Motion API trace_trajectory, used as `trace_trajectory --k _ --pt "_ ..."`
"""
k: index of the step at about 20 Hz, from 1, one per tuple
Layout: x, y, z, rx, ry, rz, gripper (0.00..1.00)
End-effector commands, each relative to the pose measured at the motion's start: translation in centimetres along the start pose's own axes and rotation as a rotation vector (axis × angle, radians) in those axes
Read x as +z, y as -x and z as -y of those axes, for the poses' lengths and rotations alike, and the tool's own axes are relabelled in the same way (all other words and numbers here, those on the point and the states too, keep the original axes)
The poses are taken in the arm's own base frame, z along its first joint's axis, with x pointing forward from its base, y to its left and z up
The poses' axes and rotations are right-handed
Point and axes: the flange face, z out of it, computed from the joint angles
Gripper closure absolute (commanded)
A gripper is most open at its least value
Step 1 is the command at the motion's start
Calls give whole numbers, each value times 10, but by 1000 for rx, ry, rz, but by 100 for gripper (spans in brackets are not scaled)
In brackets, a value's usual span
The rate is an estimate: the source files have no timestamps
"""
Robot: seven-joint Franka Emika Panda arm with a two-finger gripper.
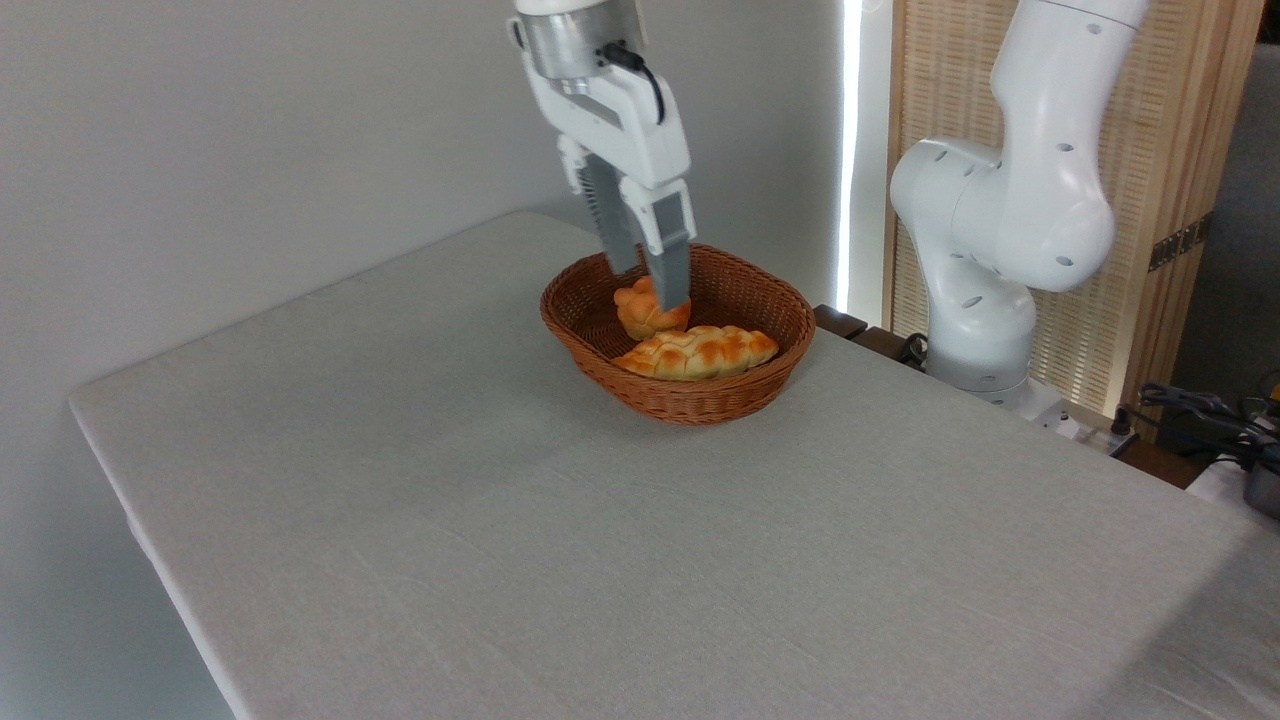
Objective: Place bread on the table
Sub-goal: 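Lower the open gripper into the wicker basket toward the croissant, then close the gripper on the croissant inside the basket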
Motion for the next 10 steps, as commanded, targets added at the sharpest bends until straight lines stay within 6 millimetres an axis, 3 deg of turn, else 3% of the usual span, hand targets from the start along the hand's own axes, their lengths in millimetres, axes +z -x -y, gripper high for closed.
trace_trajectory --k 1,3,10 --pt "39 6 -39 123 48 32 0" --pt "59 12 -47 153 89 38 0" --pt "117 -8 -66 226 77 37 0"
